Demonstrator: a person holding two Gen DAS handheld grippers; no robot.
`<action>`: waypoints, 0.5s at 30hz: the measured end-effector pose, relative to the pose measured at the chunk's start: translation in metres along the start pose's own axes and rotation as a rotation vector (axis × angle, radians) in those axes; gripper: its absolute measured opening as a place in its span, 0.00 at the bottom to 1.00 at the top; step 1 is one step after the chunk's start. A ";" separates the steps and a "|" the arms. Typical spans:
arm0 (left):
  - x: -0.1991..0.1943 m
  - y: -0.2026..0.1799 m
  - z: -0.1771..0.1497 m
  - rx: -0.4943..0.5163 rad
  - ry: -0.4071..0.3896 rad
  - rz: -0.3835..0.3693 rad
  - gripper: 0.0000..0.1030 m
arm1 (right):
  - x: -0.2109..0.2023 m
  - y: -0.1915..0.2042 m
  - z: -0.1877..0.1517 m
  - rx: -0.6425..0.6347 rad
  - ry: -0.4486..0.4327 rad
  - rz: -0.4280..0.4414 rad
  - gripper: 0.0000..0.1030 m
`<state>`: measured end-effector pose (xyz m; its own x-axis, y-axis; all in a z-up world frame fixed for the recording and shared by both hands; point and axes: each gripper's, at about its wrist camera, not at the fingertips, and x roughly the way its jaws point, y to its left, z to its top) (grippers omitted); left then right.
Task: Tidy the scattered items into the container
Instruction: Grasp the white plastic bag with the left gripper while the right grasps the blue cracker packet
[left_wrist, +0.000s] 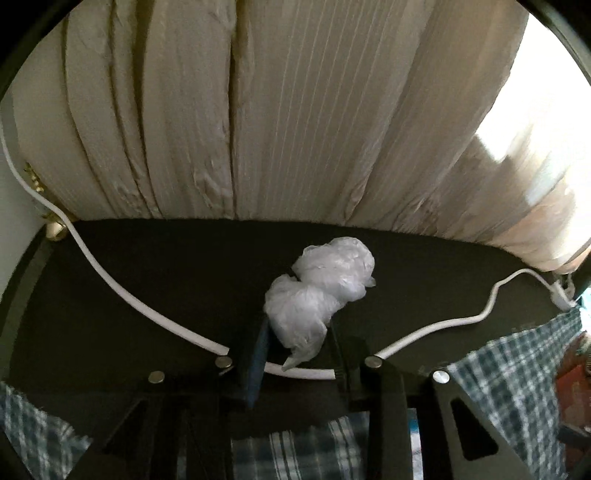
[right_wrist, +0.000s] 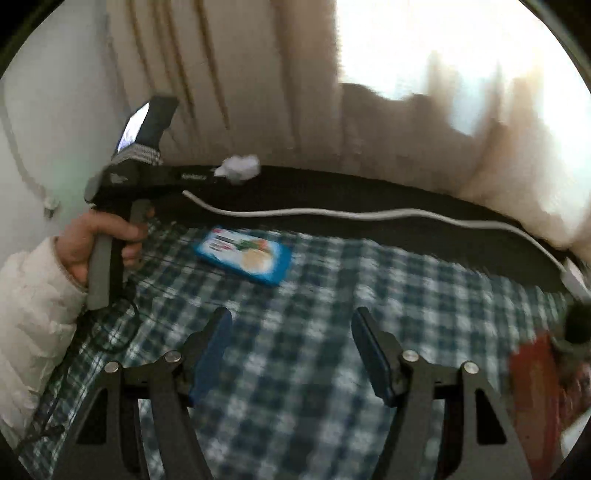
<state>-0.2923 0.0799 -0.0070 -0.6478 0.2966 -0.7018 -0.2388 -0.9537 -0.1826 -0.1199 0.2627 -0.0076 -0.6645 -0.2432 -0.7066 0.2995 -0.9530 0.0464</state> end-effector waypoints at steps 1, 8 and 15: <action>-0.006 -0.001 0.000 0.003 -0.006 -0.002 0.32 | 0.010 0.005 0.006 -0.029 0.010 0.018 0.69; -0.044 -0.004 -0.010 -0.004 -0.026 -0.027 0.32 | 0.079 0.036 0.040 -0.250 0.088 0.012 0.69; -0.042 0.004 -0.013 -0.027 -0.018 -0.047 0.32 | 0.122 0.041 0.052 -0.294 0.202 0.085 0.69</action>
<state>-0.2566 0.0627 0.0128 -0.6491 0.3412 -0.6799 -0.2494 -0.9398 -0.2335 -0.2240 0.1842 -0.0548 -0.4888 -0.2504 -0.8357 0.5514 -0.8310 -0.0735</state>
